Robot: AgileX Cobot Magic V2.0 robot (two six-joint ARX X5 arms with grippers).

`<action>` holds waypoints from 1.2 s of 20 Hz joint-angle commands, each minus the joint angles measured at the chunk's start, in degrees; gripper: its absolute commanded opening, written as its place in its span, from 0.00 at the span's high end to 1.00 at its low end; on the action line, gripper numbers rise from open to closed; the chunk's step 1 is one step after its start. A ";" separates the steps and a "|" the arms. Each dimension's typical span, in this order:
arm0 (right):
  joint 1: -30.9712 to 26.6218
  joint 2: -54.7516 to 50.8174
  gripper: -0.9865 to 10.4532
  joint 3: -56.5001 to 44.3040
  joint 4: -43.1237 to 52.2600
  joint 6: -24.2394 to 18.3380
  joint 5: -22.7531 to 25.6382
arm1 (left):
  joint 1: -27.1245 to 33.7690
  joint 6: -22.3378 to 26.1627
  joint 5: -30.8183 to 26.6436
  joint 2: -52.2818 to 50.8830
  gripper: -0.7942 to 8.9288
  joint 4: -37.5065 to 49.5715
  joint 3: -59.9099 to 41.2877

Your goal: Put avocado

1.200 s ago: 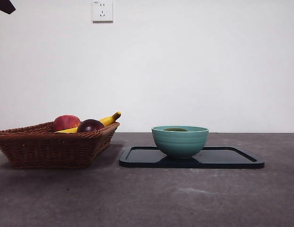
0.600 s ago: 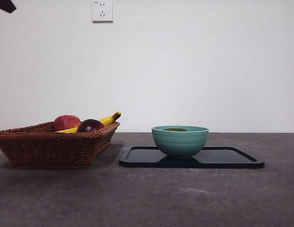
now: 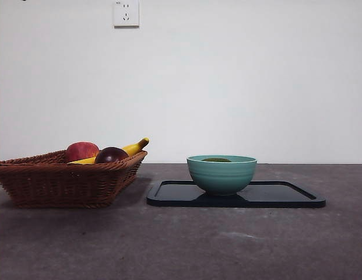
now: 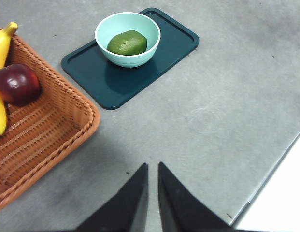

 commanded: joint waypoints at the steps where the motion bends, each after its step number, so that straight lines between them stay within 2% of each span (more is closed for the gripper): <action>1: 0.48 0.11 0.89 0.55 0.66 0.59 0.07 | 3.13 -0.11 0.09 0.28 0.89 0.59 0.70; 3: 0.48 0.11 0.89 0.55 0.66 0.59 0.09 | 9.40 -0.09 0.13 -0.17 0.89 0.55 0.50; 5: 0.48 0.11 0.89 0.55 0.66 0.59 0.07 | 17.97 0.11 0.11 -3.19 0.89 4.83 -2.12; 7: 0.48 0.11 0.89 0.55 0.66 0.59 0.09 | 26.97 0.85 0.11 -8.61 0.89 15.69 -10.19; 10: 0.48 0.11 0.89 0.55 0.66 0.59 0.07 | 38.27 -4.28 0.11 -19.58 0.89 35.30 -27.32; 12: 0.48 0.11 0.89 0.55 0.66 0.59 0.09 | 43.30 -6.78 0.11 -26.77 0.89 36.59 -35.52; 14: 0.48 0.11 0.89 0.55 0.66 0.59 0.07 | 46.07 -7.67 -0.02 -32.96 0.89 36.44 -42.16; 18: 0.48 0.11 0.89 0.55 0.66 0.59 0.09 | 46.64 -7.61 0.07 -41.07 0.89 33.29 -48.02; 21: 0.48 0.11 0.89 0.55 0.66 0.59 0.07 | 46.66 -4.66 0.02 -41.48 0.89 31.89 -49.00; 24: 0.48 0.11 0.89 0.55 0.66 0.59 0.09 | 46.66 -3.89 0.09 -41.46 0.89 33.29 -50.84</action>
